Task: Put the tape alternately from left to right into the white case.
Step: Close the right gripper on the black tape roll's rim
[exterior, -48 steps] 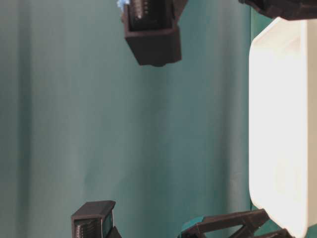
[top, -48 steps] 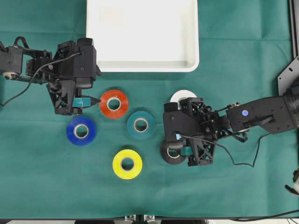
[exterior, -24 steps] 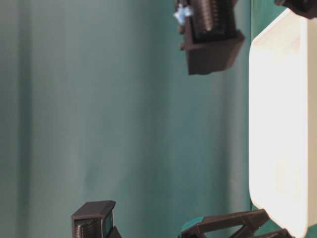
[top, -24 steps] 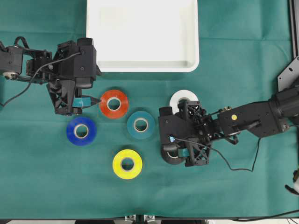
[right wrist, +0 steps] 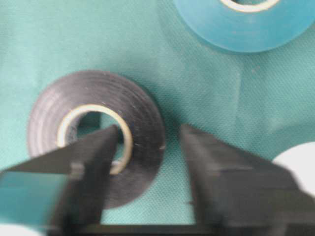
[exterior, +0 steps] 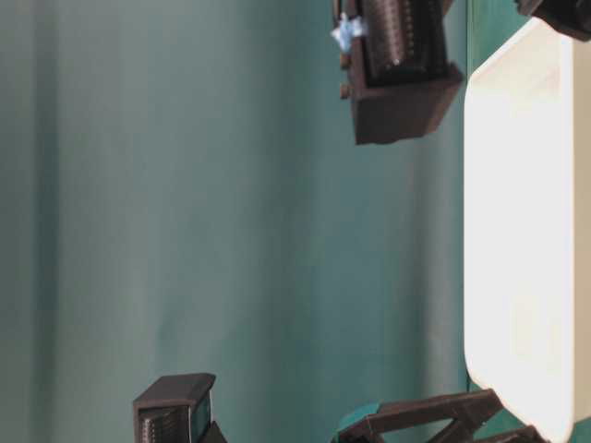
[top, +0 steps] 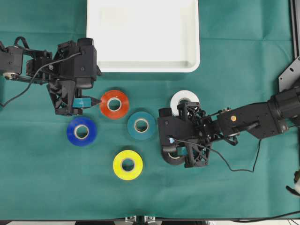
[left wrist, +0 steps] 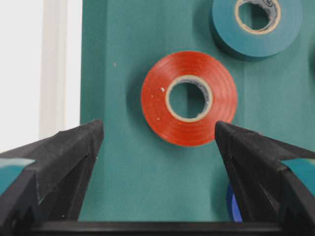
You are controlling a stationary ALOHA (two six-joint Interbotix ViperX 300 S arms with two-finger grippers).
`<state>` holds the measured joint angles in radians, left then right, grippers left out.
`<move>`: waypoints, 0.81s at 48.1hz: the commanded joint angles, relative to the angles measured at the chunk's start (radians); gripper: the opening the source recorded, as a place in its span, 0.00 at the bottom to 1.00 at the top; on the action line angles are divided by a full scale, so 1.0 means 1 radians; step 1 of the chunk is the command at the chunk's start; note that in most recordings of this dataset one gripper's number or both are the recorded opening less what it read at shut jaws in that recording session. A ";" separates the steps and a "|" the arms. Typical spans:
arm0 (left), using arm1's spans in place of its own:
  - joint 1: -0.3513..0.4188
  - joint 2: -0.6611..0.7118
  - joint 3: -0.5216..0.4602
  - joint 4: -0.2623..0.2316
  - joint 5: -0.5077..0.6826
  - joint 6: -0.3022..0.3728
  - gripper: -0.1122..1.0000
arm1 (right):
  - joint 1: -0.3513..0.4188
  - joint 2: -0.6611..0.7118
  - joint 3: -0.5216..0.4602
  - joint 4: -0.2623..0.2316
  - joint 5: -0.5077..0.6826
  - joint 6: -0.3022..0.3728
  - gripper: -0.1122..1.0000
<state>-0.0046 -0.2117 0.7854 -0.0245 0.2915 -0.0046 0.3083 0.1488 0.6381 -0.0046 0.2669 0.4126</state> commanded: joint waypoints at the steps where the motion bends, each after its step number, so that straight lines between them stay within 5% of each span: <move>1: 0.000 -0.009 -0.020 -0.002 -0.005 -0.002 0.60 | -0.003 -0.015 -0.017 0.002 -0.002 -0.002 0.48; 5: -0.002 -0.009 -0.020 -0.002 -0.005 -0.002 0.61 | -0.003 -0.015 -0.021 0.002 -0.002 -0.002 0.35; 39: -0.002 -0.011 -0.017 -0.002 -0.005 -0.012 0.61 | -0.003 -0.192 -0.034 -0.008 0.037 -0.005 0.35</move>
<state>-0.0046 -0.2117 0.7854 -0.0245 0.2915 -0.0169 0.3053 0.0169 0.6274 -0.0046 0.2976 0.4096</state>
